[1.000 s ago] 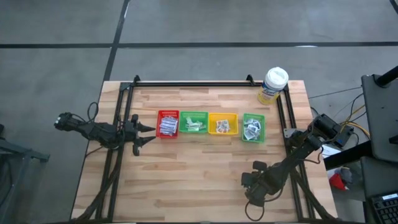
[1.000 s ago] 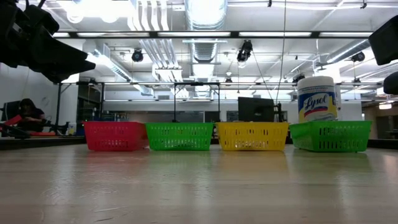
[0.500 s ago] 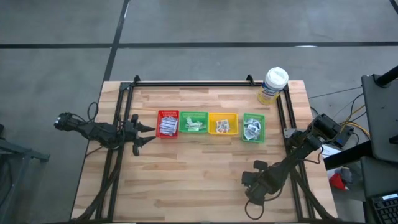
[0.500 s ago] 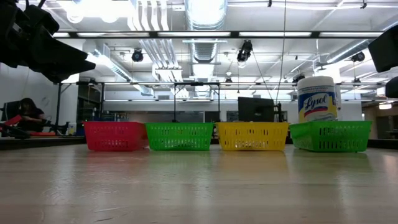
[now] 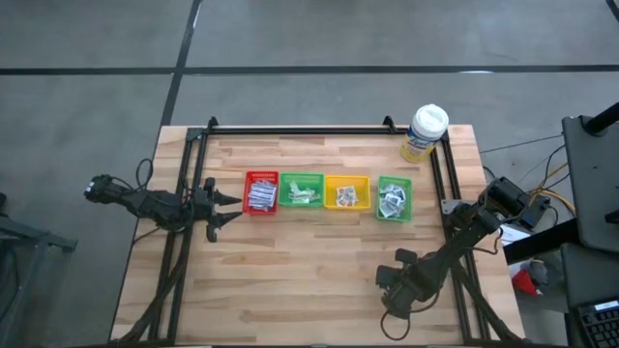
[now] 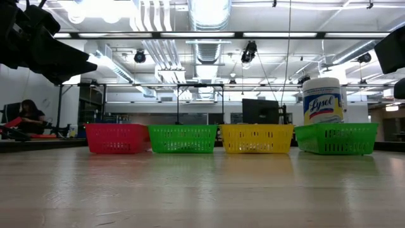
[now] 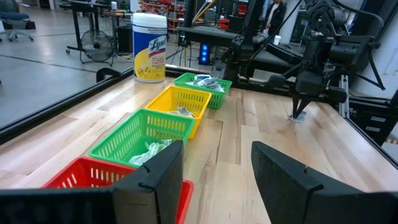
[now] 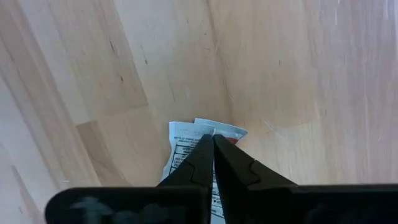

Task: Pick & Place First Aid Supplies
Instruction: Put the orange ointment pack into the yellow bin

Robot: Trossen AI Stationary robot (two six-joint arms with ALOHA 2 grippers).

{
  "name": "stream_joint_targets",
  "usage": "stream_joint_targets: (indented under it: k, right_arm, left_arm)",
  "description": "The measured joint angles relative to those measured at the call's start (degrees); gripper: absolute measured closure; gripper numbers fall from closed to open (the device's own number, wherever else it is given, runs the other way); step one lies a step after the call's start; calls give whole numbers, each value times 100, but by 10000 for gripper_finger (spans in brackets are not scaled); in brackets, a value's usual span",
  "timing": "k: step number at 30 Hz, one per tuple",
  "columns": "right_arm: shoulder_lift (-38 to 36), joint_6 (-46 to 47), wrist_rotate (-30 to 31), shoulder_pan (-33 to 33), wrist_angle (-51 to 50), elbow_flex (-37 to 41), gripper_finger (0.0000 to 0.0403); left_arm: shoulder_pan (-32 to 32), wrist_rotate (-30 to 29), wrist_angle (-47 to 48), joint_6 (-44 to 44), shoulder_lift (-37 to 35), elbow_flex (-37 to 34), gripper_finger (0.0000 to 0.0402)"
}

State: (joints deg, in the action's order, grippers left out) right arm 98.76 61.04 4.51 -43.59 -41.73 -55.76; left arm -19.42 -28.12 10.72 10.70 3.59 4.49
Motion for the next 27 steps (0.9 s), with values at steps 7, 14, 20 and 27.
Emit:
stream_joint_targets:
  k: [7, 14, 20, 27]
  right_arm:
    - [-145, -50, 251, 17, -3, -108, 395]
    - [-329, -88, 435, 17, -9, -200, 395]
    - [-354, -139, 464, 50, -16, -200, 395]
    - [-354, -177, 466, 48, -16, -200, 395]
  left_arm:
    - [2, -1, -1, 0, 0, 0, 213]
    - [0, -2, -2, 0, -1, -2, 213]
    - [2, -2, 0, 0, -2, 0, 213]
    - [0, -1, -2, 0, -1, -2, 213]
